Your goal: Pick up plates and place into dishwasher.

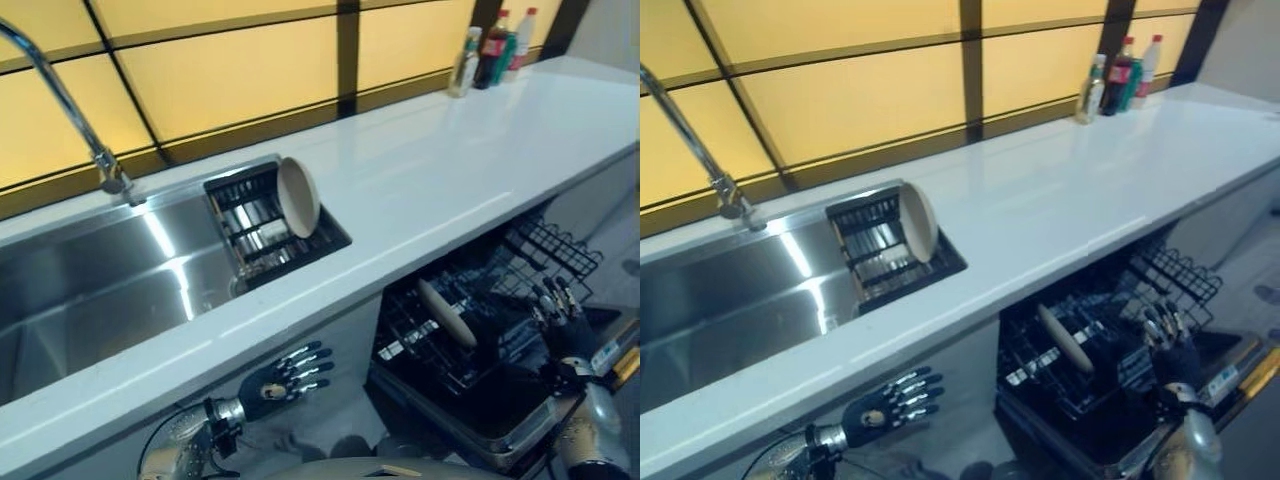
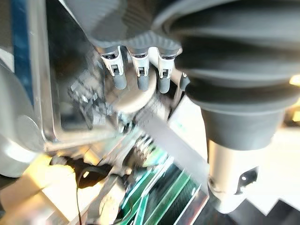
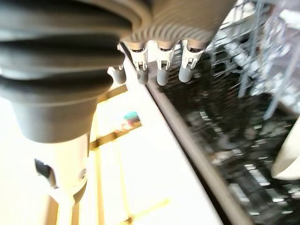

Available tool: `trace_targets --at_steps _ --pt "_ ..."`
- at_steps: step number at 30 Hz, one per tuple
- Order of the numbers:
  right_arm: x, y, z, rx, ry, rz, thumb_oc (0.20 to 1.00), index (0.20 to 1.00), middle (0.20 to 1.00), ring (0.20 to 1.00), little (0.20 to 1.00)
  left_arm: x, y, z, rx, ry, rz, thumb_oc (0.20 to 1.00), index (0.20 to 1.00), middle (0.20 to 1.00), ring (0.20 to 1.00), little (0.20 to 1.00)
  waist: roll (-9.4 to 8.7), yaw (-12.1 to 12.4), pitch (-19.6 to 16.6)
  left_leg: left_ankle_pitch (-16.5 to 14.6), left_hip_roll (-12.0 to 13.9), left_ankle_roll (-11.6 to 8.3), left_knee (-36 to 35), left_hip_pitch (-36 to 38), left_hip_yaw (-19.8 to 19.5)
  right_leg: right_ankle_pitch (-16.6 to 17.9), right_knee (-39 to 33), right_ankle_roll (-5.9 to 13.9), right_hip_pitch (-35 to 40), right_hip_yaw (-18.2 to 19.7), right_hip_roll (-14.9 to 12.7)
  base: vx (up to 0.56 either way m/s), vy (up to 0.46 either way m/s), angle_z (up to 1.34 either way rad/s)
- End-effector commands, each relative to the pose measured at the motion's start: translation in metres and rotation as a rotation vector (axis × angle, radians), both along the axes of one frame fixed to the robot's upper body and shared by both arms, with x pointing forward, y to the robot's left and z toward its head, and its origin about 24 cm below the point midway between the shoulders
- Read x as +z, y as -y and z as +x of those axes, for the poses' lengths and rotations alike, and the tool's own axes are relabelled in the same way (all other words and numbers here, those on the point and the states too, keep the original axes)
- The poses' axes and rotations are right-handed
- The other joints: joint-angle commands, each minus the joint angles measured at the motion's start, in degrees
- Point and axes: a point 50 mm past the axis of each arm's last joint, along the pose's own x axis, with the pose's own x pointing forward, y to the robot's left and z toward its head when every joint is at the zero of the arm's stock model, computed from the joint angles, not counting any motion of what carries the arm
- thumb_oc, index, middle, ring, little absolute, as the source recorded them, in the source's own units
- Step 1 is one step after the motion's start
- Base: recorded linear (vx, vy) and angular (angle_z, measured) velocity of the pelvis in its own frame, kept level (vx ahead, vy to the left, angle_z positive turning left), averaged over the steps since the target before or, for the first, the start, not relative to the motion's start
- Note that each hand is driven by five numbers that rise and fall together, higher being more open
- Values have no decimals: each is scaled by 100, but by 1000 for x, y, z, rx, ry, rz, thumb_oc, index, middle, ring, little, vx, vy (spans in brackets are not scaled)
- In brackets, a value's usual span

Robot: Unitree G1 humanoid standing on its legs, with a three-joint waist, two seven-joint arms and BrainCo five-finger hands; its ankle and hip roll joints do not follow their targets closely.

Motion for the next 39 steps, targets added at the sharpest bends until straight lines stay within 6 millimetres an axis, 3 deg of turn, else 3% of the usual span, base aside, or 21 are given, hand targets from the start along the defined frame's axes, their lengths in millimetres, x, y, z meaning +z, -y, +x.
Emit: trace_targets --at_steps 1,5,12,19,24,28,33,39 --pt "50 -13 26 -24 259 -67 1000 1000 1000 1000 1000 35 28 27 -28 210 -48 1000 1000 1000 1000 1000 7 -145 59 -821 107 268 337 272 -140 470 -27 549 -563 298 30 -87 94 -3" --pt "69 -30 34 9 385 -14 1000 1000 1000 1000 1000 60 54 40 -73 286 -105 1000 1000 1000 1000 1000 10 -101 9 -719 50 262 222 203 -300 455 -132 497 -471 327 78 -69 100 0" --pt "85 -48 50 23 448 44 1000 1000 1000 1000 1000 96 98 43 -215 466 -116 1000 1000 1000 1000 1000 13 50 -126 -569 -36 260 -17 139 -495 491 -227 485 -337 207 68 -39 115 14" --pt "93 -80 60 42 494 154 1000 1000 1000 1000 1000 158 118 58 -80 608 -328 1000 1000 1000 1000 1000 -9 182 -263 -537 -111 312 -147 140 -491 575 -227 521 -313 87 -32 -17 88 12" --pt "116 -86 55 9 580 170 1000 1000 1000 1000 1000 200 102 76 165 730 -358 1000 1000 1000 1000 1000 -35 270 -330 -544 -169 349 -123 99 -545 615 -130 534 -326 78 -66 -15 57 5" --pt "139 -84 50 13 660 104 1000 1000 1000 1000 1000 212 78 91 393 785 -254 1000 1000 1000 1000 1000 -40 369 -362 -552 -217 371 -88 85 -628 604 -78 528 -304 28 -82 0 50 5" --pt "160 -89 47 95 721 -106 1000 1000 1000 1000 1000 210 52 104 583 798 -128 1000 1000 1000 1000 1000 -69 564 -381 -541 -249 348 -16 0 -775 517 -58 500 -215 -92 -118 -1 24 8" --pt "154 -92 76 253 534 -370 1000 1000 1000 1000 1000 196 25 120 754 849 114 1000 1000 1000 1000 1000 -231 784 -374 -549 -213 279 133 -78 -894 328 -48 396 -103 -277 -107 4 -14 15"
